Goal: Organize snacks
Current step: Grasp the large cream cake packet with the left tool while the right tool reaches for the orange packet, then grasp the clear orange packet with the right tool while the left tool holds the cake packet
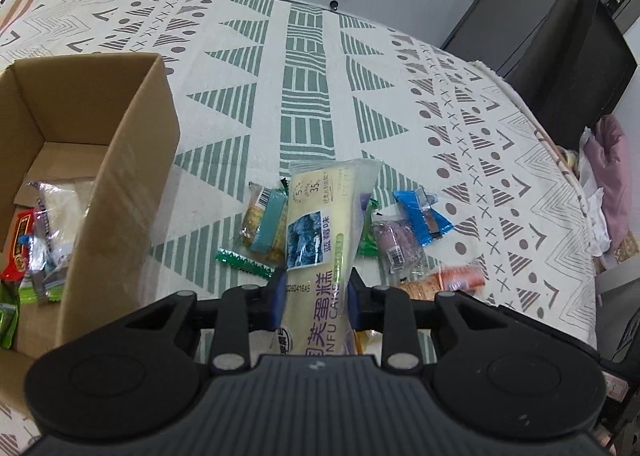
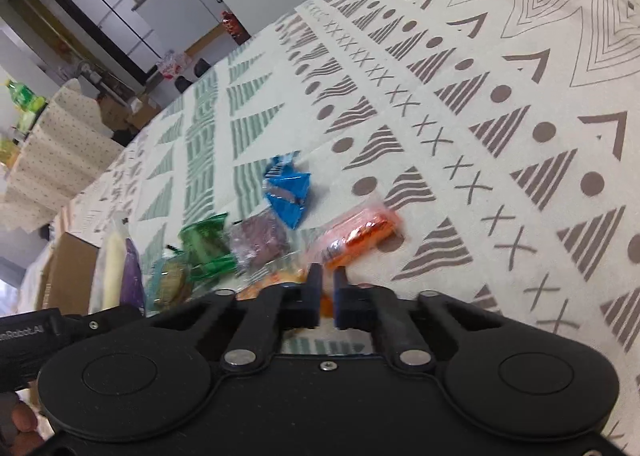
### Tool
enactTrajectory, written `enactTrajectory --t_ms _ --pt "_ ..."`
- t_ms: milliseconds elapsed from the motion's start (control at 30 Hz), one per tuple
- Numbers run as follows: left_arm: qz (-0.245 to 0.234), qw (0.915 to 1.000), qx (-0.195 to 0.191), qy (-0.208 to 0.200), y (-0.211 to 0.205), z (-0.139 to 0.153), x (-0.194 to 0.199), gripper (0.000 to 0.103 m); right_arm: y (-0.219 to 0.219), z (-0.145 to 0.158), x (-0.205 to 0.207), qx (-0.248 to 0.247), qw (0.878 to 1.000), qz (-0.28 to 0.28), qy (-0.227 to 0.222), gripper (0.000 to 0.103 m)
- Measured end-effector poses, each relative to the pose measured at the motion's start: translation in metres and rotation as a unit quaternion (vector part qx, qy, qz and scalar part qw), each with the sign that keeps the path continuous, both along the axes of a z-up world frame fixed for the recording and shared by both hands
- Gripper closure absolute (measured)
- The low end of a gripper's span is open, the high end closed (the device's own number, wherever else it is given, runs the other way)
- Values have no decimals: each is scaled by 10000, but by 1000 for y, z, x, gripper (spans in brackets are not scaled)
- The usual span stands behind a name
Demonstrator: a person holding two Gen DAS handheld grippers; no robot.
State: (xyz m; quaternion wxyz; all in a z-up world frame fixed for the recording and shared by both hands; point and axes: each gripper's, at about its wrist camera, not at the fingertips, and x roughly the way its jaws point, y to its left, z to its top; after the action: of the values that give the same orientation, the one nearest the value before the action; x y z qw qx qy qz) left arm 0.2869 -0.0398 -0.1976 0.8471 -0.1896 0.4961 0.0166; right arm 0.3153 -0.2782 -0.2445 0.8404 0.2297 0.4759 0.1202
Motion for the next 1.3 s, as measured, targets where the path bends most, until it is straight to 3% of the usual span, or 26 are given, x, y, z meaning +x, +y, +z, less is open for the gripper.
enactTrajectory --t_ms 200,300,367,433,733,1100,1200,1267,1300 --pt "71 9999 -36 -132 3 9 -13 74 1 14 -9 114 9996 56 -238 103" --pt "99 9998 -68 -141 5 10 -16 74 0 15 -5 -13 9999 -64 -124 93" --pt "117 9998 -41 -175 8 11 -16 74 1 16 -2 -244 9994 -171 -152 49" --pt "160 9997 8 -202 10 11 -15 74 2 20 -3 -433 9983 -262 -302 33" --pt "147 9998 34 -115 10 -4 -3 74 14 10 12 -838 9958 -135 -342 27" --pt "205 9998 71 13 12 -19 11 74 32 -1 24 -1447 9868 55 -728 20" --pt "226 9997 88 69 12 -22 13 74 32 -9 24 -1480 9873 137 -559 28" --pt "222 9997 98 72 12 -22 11 74 31 -8 21 -1584 9855 139 -598 44" --pt "221 9997 88 67 13 -21 10 74 31 -7 19 -1549 9860 150 -602 46"
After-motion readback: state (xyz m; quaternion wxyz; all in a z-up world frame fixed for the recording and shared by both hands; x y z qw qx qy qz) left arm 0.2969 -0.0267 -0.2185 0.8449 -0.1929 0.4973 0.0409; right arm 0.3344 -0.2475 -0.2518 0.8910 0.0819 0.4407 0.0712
